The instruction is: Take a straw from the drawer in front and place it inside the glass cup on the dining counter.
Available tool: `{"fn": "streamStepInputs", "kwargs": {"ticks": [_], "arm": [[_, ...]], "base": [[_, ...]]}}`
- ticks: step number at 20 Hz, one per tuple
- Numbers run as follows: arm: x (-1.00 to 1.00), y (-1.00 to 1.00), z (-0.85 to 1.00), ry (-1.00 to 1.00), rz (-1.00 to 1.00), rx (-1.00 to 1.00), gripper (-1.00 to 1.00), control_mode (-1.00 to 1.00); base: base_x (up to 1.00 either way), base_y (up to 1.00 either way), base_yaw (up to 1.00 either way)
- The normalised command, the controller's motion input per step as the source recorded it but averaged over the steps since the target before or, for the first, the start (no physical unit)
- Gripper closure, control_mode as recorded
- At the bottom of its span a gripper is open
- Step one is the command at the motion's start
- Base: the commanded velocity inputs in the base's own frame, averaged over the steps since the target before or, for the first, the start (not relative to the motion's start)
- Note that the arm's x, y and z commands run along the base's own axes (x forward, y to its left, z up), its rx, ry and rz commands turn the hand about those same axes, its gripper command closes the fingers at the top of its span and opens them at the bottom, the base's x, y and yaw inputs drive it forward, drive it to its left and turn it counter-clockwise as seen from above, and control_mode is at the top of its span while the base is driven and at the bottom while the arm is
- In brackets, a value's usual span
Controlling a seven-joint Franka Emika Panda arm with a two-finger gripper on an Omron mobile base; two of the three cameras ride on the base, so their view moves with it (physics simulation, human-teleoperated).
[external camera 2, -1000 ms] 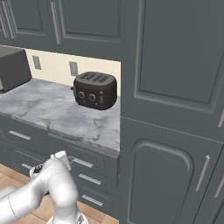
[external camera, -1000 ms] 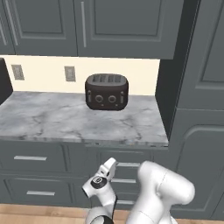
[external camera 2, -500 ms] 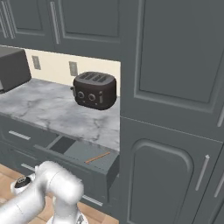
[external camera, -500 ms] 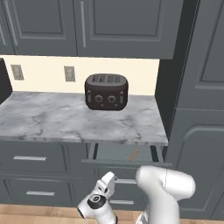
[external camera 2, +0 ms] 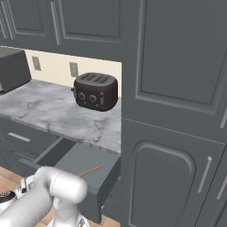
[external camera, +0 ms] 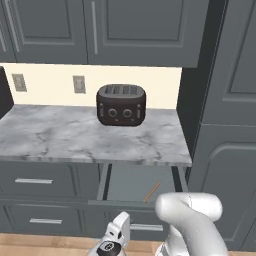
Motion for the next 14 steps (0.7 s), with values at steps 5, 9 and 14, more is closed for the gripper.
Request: {"fn": "streamStepInputs", "kwargs": {"ticks": [5, 9, 14], "arm": [[-0.03, 0.51, 0.44, 0.19, 0.0, 0.0, -1.0, -1.0], [-0.14, 0.35, 0.55, 0.41, 0.0, 0.12, -1.0, -1.0], [0.0, 0.47, 0.07, 0.58, 0.0, 0.17, -1.0, -1.0]], "base": [[0.0, 0.0, 0.0], [0.0, 0.0, 0.0], [0.0, 0.0, 0.0]]}}
